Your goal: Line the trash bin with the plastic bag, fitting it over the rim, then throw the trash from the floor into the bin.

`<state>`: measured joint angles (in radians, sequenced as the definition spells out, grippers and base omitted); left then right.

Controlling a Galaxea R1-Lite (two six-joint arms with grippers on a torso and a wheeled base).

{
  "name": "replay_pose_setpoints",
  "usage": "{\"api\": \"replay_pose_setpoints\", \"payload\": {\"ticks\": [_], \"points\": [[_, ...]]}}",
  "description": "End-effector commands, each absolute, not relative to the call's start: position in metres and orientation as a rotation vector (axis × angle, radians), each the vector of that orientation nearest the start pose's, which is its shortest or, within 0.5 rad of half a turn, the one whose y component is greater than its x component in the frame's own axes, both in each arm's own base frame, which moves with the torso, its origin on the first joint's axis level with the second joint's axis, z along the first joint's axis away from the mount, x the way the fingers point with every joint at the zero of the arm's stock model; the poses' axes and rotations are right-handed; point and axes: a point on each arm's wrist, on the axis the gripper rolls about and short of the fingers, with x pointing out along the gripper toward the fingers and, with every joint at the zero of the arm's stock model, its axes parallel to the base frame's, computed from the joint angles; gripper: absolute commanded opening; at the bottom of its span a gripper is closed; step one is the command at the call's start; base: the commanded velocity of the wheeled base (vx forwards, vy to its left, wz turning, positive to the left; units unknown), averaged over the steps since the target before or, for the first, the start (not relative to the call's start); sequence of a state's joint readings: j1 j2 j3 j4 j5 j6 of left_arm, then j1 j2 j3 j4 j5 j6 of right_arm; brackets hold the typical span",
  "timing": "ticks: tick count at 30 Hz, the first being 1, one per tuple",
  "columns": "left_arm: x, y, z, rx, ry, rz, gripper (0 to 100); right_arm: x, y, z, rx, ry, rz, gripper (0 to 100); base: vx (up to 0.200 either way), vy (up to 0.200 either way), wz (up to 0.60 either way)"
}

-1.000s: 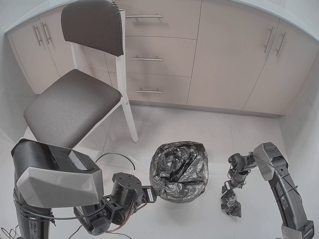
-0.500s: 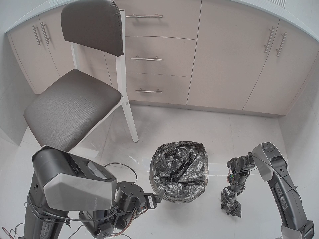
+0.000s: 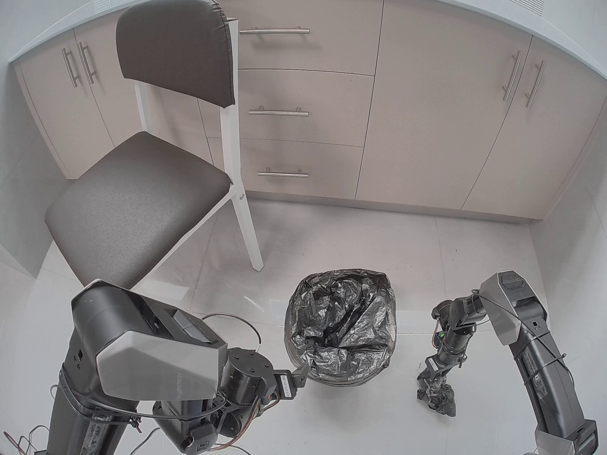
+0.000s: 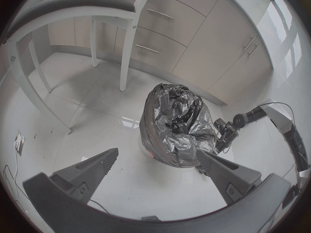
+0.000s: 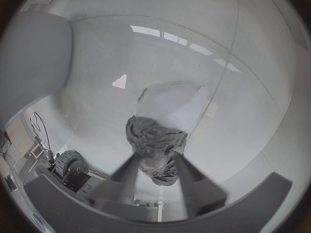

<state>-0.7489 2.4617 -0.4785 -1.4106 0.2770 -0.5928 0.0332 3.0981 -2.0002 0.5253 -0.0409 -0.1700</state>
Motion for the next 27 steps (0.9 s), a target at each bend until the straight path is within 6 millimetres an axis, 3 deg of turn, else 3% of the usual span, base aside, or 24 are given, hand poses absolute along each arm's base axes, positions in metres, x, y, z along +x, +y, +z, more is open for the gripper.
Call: {"api": "replay_pose_setpoints", "payload": {"ticks": [1,15,21,23,27], "points": [[0.236,-0.211,-0.060,-0.283,0.614,-0.292,100,0.441,0.014,-0.211,-0.193,1.621,0.131,0,0.000,0.000,0.00],[0.236,-0.211,-0.062,-0.285,0.608,-0.296,100,0.440,0.015,-0.211,-0.212,1.628,0.154,0,0.000,0.000,0.00],[0.236,-0.211,-0.062,-0.284,0.608,-0.295,100,0.446,0.016,-0.180,-0.186,1.633,0.142,0,0.000,0.000,0.00],[0.236,-0.211,-0.063,-0.284,0.608,-0.297,100,0.453,0.020,-0.148,-0.185,1.600,0.142,0,0.000,0.000,0.00],[0.235,-0.211,-0.063,-0.282,0.610,-0.295,100,0.462,0.020,-0.112,-0.186,1.531,0.137,0,0.000,0.000,0.00]]}}
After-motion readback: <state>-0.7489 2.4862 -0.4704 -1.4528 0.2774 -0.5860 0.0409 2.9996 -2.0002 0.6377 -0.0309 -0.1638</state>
